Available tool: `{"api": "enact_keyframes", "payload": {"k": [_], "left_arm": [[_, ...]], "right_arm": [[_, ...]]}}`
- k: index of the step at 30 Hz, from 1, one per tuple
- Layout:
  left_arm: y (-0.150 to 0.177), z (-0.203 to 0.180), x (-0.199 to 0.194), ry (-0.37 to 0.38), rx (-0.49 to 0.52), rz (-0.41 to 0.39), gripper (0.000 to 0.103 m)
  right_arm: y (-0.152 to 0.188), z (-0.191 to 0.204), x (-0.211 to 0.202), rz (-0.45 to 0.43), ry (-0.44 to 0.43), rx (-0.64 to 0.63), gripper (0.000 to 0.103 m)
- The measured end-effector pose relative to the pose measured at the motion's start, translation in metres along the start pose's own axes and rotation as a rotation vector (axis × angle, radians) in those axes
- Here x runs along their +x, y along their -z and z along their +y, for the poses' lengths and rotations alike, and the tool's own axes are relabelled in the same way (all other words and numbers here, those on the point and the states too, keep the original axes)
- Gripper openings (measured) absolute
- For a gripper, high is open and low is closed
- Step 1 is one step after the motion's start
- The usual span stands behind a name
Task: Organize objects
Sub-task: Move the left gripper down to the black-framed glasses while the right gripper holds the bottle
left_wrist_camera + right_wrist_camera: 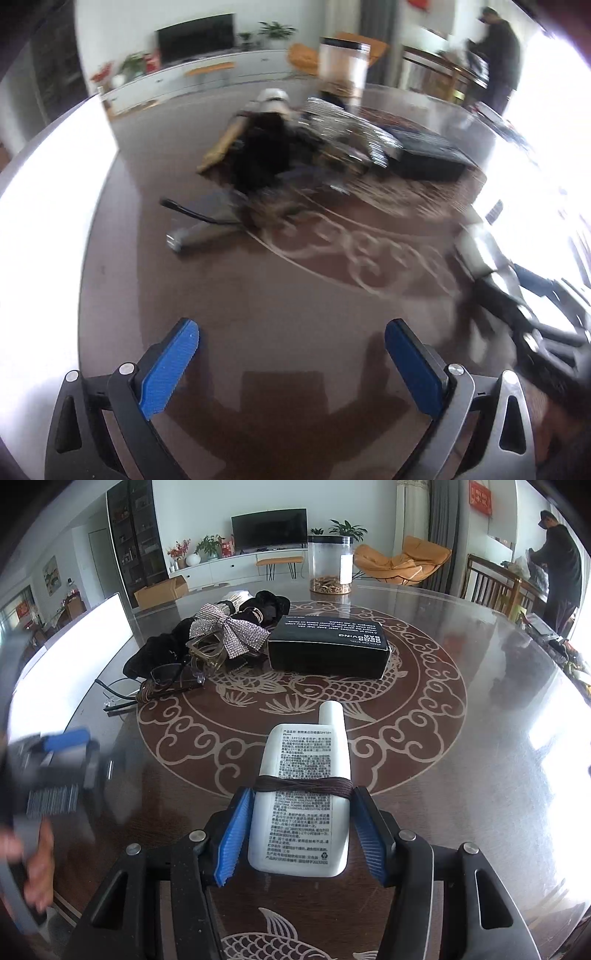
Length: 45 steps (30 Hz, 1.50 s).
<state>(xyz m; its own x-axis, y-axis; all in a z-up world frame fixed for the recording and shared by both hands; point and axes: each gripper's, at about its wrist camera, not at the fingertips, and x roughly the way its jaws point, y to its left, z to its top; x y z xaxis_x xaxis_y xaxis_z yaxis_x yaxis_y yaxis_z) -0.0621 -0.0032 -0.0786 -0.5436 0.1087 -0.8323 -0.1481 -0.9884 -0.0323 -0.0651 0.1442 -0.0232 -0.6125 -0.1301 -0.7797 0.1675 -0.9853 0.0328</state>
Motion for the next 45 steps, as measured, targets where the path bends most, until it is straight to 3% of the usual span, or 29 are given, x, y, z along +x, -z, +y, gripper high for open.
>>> {"api": "enact_keyframes", "payload": {"k": [2,4,7,10,12,15,18,22,28,29,30,34,40,45], "left_arm": [[-0.004,-0.004,-0.014,-0.041,0.016,-0.057,0.102],[-0.018,-0.006,-0.029,-0.14,0.033,-0.148,0.102],[-0.055,-0.003,-0.034,-0.226,0.019,-0.244,0.102],[-0.089,0.003,-0.015,-0.202,0.02,-0.235,0.103],[-0.103,0.005,0.011,-0.186,0.039,-0.14,0.103],[-0.107,0.007,0.043,-0.137,0.038,-0.021,0.102],[-0.092,0.008,0.055,-0.097,0.03,0.028,0.102],[-0.071,-0.005,0.049,-0.096,0.093,0.02,0.102],[-0.039,-0.031,0.028,-0.024,0.182,0.028,0.102],[-0.034,-0.033,0.024,-0.03,0.184,0.031,0.098],[-0.031,-0.031,0.02,-0.031,0.17,0.042,0.098],[-0.026,-0.016,0.002,0.085,0.046,0.062,0.098],[-0.033,-0.002,-0.03,0.069,-0.043,0.0,0.098],[-0.054,0.017,-0.058,0.045,-0.145,-0.072,0.099]], "right_arm": [[0.0,0.0,0.0,0.0,0.002,-0.001,0.057],[0.001,0.0,0.0,0.0,0.006,-0.006,0.057],[0.001,0.001,0.001,0.001,0.009,-0.012,0.058],[0.001,0.002,0.001,0.002,0.01,-0.015,0.058],[0.001,0.001,0.001,0.001,0.009,-0.013,0.058],[0.001,0.001,0.001,0.0,0.005,-0.011,0.058],[0.0,0.001,0.001,0.0,0.004,-0.01,0.058],[0.0,0.001,0.002,-0.001,0.002,-0.008,0.058],[-0.001,0.001,0.002,-0.002,-0.003,-0.004,0.059],[-0.001,0.001,0.003,-0.002,-0.004,-0.004,0.059],[-0.001,0.001,0.002,-0.003,-0.007,-0.002,0.059],[-0.001,-0.002,0.003,-0.006,-0.022,0.013,0.059],[-0.001,-0.001,0.003,-0.005,-0.012,0.004,0.059],[0.0,-0.001,0.004,0.006,0.05,-0.01,0.058]]}}
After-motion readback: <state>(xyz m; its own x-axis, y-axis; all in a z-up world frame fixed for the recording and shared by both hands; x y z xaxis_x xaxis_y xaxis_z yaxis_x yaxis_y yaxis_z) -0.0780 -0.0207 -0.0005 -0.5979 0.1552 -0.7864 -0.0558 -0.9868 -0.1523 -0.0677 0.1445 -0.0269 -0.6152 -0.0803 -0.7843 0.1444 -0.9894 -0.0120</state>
